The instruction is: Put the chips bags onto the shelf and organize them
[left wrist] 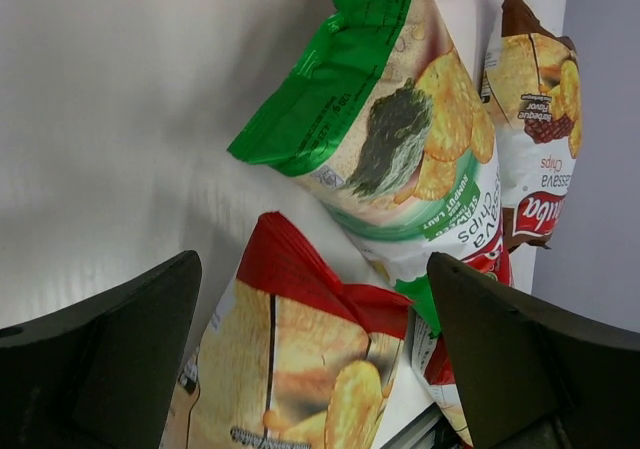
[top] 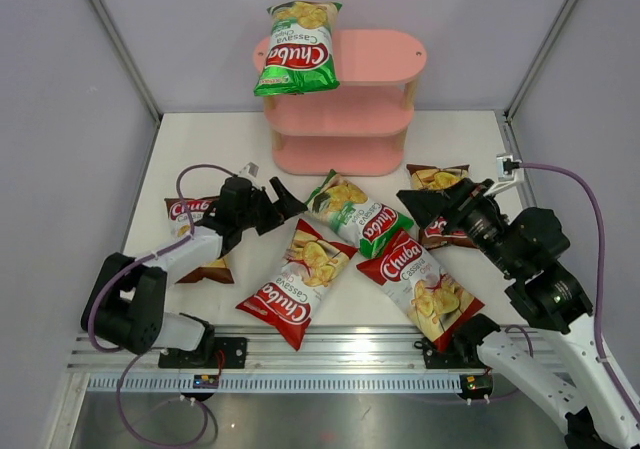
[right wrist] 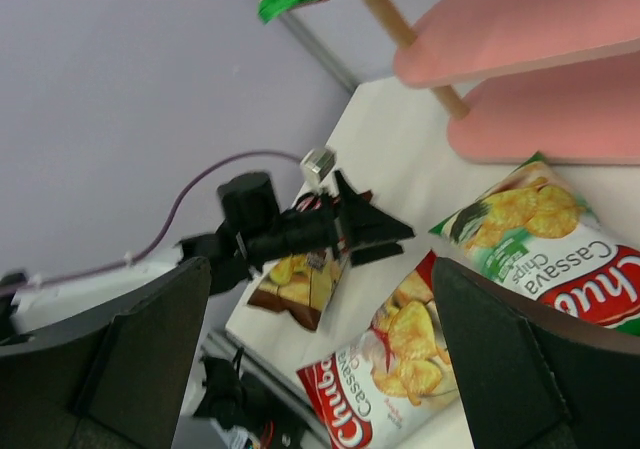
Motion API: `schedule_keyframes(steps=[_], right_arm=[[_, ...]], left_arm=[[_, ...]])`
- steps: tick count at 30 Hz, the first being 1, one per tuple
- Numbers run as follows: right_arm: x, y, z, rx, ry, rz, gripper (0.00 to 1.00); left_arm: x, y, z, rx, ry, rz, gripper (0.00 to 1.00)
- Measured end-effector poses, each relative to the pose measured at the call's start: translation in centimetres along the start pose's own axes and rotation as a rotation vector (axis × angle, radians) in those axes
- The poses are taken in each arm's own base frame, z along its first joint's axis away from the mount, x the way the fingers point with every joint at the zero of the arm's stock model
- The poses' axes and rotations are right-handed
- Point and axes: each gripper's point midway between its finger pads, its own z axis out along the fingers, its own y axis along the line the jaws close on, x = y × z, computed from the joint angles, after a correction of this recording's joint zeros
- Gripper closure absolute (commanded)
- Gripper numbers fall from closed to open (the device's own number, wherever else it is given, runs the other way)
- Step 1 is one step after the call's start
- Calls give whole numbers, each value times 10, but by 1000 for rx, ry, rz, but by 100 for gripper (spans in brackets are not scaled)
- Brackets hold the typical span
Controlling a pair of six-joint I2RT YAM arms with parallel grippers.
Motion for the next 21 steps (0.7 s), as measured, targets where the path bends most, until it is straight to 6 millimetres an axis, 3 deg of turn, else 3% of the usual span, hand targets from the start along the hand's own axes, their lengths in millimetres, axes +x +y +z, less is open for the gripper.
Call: schedule_keyframes(steps=[12,21], right_arm=[[63,56,-24,-421,339,-60,1],[61,83,-41,-599,340,-93,1]], left_arm=[[-1,4,55,201,98,-47,1],[2,-2,93,299,142,-65,4]])
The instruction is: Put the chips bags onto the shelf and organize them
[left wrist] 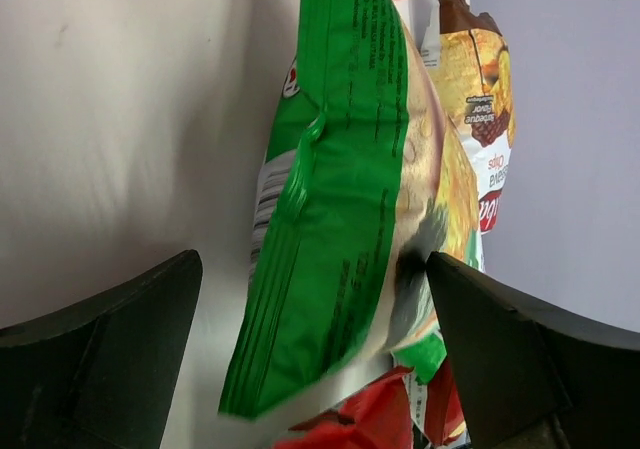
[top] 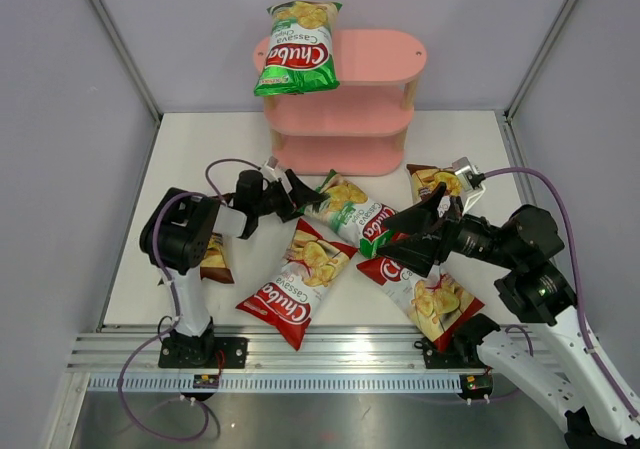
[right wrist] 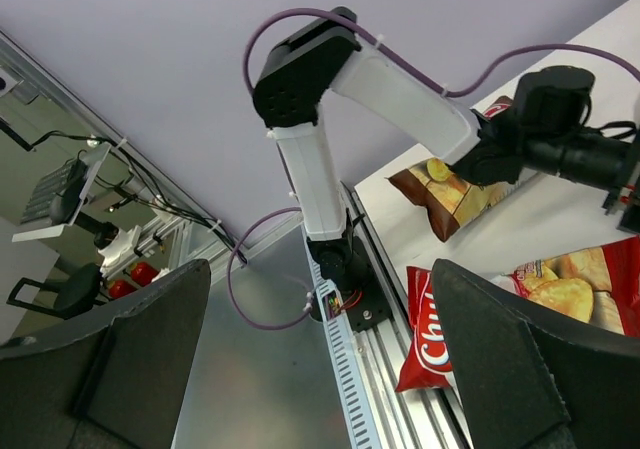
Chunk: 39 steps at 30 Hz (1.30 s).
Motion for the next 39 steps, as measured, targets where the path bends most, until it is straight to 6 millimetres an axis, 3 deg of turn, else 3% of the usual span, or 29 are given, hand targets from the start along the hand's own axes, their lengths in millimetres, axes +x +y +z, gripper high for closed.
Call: schedule_keyframes(steps=[3,7,8,10,14,21,25,31,36,39], right_arm=[[-1,2,1,-13,-4,-5,1],[-1,2,1,-14,-5,-5,1],[-1,2,0,-14,-5,-5,1],[-1,2,0,-14,-6,-7,1],[0,4,-3,-11,-11,-14,1],[0,-9,-6,69,-30,-7,1],[-1,-37,-8,214,-62,23,0],[3,-91,-17,483,-105,112,1],[14,-125,-21,630,-129,221,0],[30,-139,-25,652,-160,279,1]], left_arm=[[2,-4,14,40,18,-8,17],[7,-16,27,122,27,-25,44],[7,-19,29,141,27,-37,56],[6,-27,30,187,19,-47,59],[0,-46,25,268,-15,-38,78],[-2,-66,-1,308,-80,-36,87],[-6,-87,-27,334,-145,-19,93],[-15,-108,-71,371,-249,-31,94],[-18,-116,-106,393,-317,-67,94],[-19,-127,-127,427,-356,-72,94]])
